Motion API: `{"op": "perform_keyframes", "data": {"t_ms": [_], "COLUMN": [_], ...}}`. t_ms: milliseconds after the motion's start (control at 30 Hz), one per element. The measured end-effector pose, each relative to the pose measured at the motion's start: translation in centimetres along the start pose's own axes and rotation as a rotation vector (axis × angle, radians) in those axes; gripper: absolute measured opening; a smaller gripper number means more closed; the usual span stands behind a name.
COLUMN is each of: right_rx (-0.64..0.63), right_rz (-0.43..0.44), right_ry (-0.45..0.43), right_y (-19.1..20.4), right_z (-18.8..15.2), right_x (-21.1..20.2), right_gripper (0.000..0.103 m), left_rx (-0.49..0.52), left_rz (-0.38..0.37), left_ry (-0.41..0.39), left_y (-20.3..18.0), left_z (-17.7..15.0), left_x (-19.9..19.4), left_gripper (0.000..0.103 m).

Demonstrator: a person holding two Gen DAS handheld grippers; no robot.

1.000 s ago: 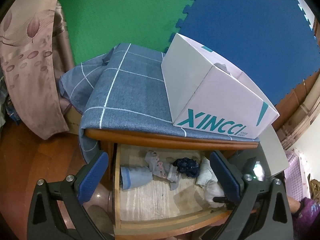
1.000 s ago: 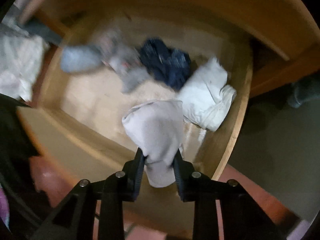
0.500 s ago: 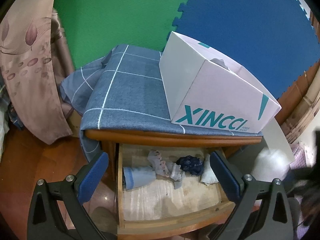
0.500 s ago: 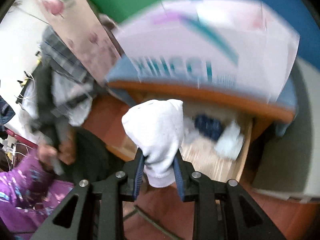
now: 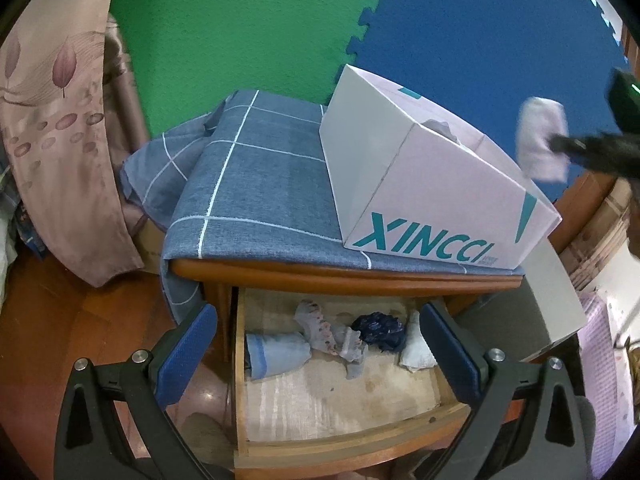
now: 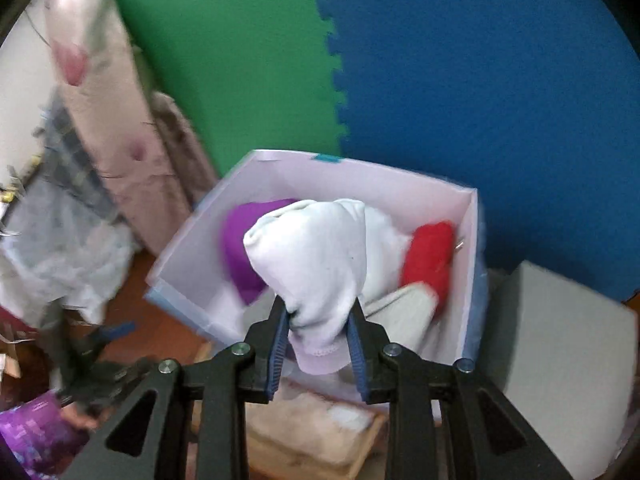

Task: Take underwear out of drawer
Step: 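Lift the white underwear with the right tool toward the shoebox, then open the right tool over the shoebox and withdraw it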

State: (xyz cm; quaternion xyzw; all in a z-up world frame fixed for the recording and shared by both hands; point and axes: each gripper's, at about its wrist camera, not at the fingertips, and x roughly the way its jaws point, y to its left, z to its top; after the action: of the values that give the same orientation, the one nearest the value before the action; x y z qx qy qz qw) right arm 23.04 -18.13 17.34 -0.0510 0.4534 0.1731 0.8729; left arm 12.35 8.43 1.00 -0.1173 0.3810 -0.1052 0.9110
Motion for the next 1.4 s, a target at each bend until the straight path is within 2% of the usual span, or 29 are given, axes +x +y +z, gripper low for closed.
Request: {"op": "perform_keyframes", "data": {"t_ms": [167,300,667,833,933,1033,1133,1200,1267,1333,1400], "right_rx": [-0.013,-0.027,-0.098,-0.100,-0.071,-0.032,0.019,0.050,0.079,0.096,0.092], "right_rz": [-0.102,-0.172,-0.279,-0.306,-0.289,-0.273,-0.217,-0.154,-0.110,-0.076,-0.073], "right_ry": [0.080,0.115,0.192,0.184,0.110,-0.025,-0.239,-0.400,-0.514,-0.570,-0.555], "right_y": [-2.3,-3.0,-2.6,-2.1,-2.2,-2.3,-2.0,-1.4,-0.7,0.0,0.7], "right_z": [2.7,3.6,5.3,5.8,6.0,5.4,3.1,0.1,-3.8,-8.1,-12.6], "right_x": [5.6,8.4,14.3,15.1,14.1,10.9,5.7,1.4,-2.0,-3.8,-4.3], "right_gripper": [0.028,0.028,0.028,0.039,0.042,0.046,0.046,0.051,0.058,0.063,0.064], "left_rx": [0.070,0.107,0.033,0.036,0.045,0.052,0.064,0.076,0.093,0.120,0.155], "left_rz": [0.045,0.058,0.047,0.055,0.066,0.075,0.082,0.090,0.093,0.101,0.114], "left_ry": [0.011,0.021,0.042,0.048,0.048,0.050,0.055,0.057,0.058,0.065,0.078], "left_y": [-1.0,-1.5,0.1,0.2,0.1,0.0,-0.1,-0.2,-0.5,-0.9,-1.5], "left_z": [-0.3,-0.3,0.1,0.2,0.1,0.1,0.0,-0.1,-0.2,-0.4,-0.6], "left_x": [0.4,0.7,1.0,1.1,1.0,1.0,1.1,1.1,1.1,1.3,1.6], "left_gripper": [0.100,0.100,0.100,0.101,0.101,0.101,0.101,0.101,0.101,0.101,0.101]}}
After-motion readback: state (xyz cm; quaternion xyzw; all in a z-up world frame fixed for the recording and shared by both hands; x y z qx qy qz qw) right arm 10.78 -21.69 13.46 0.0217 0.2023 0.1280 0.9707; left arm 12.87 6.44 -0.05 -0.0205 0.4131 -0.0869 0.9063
